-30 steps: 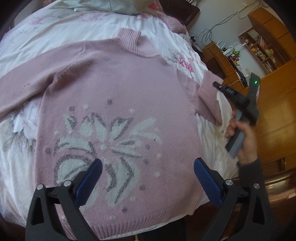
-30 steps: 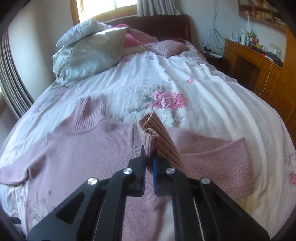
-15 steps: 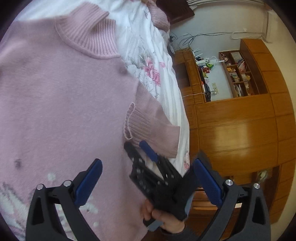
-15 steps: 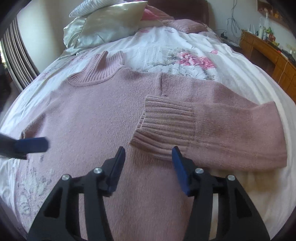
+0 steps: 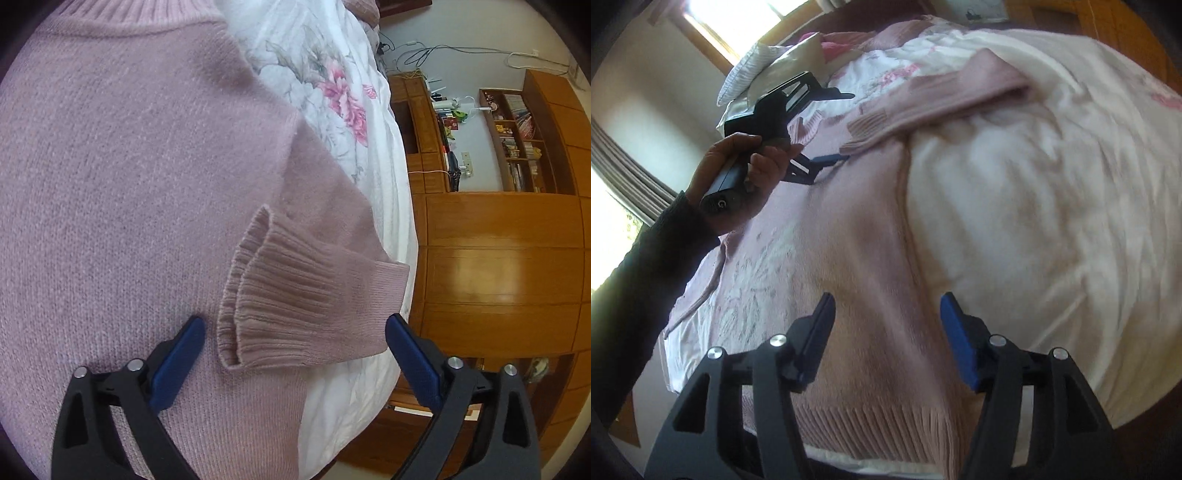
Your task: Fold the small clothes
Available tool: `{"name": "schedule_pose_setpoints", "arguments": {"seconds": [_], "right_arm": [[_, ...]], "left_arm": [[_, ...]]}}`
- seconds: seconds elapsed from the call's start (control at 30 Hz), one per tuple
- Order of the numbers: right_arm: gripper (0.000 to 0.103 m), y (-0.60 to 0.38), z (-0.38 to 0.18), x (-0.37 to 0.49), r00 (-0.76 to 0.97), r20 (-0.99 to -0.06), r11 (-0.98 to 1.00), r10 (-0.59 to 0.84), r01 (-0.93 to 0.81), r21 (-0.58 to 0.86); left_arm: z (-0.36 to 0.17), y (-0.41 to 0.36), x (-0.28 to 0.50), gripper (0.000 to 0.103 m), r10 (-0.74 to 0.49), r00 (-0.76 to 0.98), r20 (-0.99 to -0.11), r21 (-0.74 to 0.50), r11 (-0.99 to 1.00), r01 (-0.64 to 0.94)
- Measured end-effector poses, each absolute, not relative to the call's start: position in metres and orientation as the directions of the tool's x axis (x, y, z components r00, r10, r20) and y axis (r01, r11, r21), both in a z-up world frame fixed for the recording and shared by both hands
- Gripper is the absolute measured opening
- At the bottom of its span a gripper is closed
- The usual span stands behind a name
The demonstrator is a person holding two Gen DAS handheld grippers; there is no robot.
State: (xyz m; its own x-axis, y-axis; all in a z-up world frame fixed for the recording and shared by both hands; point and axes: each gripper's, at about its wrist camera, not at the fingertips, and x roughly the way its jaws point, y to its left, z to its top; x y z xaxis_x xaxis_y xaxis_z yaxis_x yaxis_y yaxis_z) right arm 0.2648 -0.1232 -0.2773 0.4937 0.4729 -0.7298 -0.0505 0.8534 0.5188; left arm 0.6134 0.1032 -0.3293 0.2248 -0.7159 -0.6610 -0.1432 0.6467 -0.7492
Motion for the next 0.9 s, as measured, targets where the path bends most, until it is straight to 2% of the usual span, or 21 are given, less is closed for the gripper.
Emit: {"name": "schedule_pose_setpoints", "arguments": {"seconds": [0.07, 0.1, 0.13, 0.2, 0.5, 0.77, 0.9], "right_arm": [[0.06, -0.127, -0.279, 0.253, 0.48, -0.721, 0.83, 0.5, -0.03, 0.556], [0.06, -0.127, -0.276, 0.247, 0.481, -0.716, 0.827, 0.506, -0.034, 0.561], [0.06, -0.125, -0.273, 0.242, 0.485, -0.712, 0.827, 0.507, -0.041, 0.56], [0.062, -0.121, -0.267, 0.233, 0.495, -0.703, 0.827, 0.51, -0.057, 0.56], [0.063, -0.109, -0.26, 0.214, 0.484, -0.684, 0.802, 0.545, -0.062, 0.595], [0.063, -0.108, -0.252, 0.205, 0.479, -0.669, 0.782, 0.568, -0.061, 0.62], [0.063, -0.101, -0.246, 0.204, 0.482, -0.665, 0.783, 0.571, -0.077, 0.617]], "left_arm": [[-0.328, 0.095, 0.616, 0.041, -0.674, 0.205, -0.709, -0.703, 0.7, -0.13], [-0.325, 0.095, 0.615, 0.033, -0.668, 0.204, -0.715, -0.696, 0.707, -0.124], [-0.325, 0.094, 0.615, 0.028, -0.66, 0.208, -0.722, -0.688, 0.715, -0.121], [-0.321, 0.093, 0.615, 0.007, -0.64, 0.225, -0.735, -0.672, 0.732, -0.11], [-0.287, 0.117, 0.603, 0.006, -0.605, 0.293, -0.74, -0.646, 0.761, -0.059], [-0.215, 0.186, 0.589, 0.006, -0.533, 0.385, -0.753, -0.582, 0.813, -0.012], [-0.195, 0.236, 0.579, 0.006, -0.473, 0.426, -0.771, -0.541, 0.84, -0.046]]}}
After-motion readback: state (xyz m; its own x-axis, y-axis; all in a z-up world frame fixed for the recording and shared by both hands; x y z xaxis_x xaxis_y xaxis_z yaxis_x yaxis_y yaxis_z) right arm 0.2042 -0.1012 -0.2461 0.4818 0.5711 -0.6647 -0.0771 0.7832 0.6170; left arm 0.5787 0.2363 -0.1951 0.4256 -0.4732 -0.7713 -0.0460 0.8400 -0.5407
